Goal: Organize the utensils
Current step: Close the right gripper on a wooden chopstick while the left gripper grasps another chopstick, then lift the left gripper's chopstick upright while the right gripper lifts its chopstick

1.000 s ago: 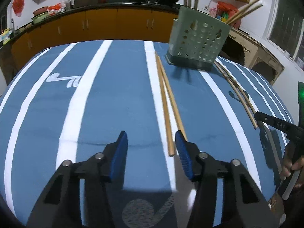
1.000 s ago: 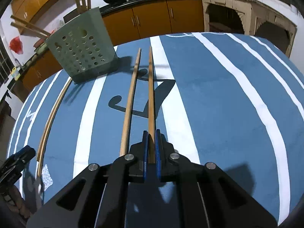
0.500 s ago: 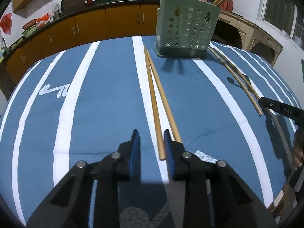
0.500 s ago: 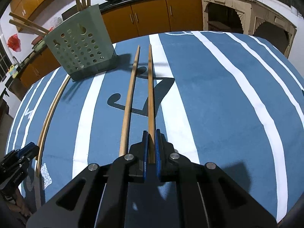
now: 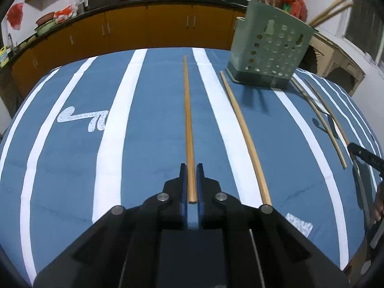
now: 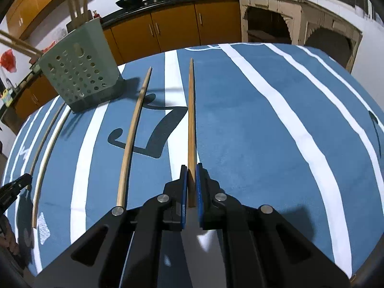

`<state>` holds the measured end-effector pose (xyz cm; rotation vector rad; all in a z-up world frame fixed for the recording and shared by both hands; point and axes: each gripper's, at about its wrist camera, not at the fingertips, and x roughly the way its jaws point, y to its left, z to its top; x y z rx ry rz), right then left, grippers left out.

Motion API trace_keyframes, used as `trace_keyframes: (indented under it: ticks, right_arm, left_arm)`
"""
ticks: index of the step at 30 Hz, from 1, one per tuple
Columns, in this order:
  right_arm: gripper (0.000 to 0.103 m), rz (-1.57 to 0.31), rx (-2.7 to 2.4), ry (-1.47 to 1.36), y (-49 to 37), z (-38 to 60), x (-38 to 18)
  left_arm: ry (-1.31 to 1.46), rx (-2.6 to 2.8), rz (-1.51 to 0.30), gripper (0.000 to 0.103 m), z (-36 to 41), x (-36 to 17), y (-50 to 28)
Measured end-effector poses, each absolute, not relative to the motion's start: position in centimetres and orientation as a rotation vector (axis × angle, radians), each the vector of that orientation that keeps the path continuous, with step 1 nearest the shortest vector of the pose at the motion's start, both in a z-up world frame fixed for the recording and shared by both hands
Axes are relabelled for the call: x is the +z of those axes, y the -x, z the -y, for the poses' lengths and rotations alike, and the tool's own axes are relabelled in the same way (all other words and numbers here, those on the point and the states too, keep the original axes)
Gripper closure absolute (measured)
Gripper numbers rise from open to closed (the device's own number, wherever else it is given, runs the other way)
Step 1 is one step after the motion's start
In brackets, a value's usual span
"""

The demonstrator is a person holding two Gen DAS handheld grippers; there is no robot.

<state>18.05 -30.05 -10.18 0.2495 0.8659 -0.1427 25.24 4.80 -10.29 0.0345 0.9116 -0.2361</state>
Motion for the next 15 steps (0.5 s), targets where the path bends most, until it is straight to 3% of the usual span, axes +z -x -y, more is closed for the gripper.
trace_keyframes:
  ticks: [4,15]
  right_arm:
    - [0.095,-0.854,-0.139,-0.254,-17.93,30.12,-10.23]
    - [0.094,-0.849,-0.144,-0.236,-17.85,29.73,-10.13]
  left_arm:
    - [-0.043,-0.250,-0.897,0.084,-4.44,-10.31,-24.55]
    - [-0.065,-0.222,-0.897,0.084,-4.07,-10.37,-24.25]
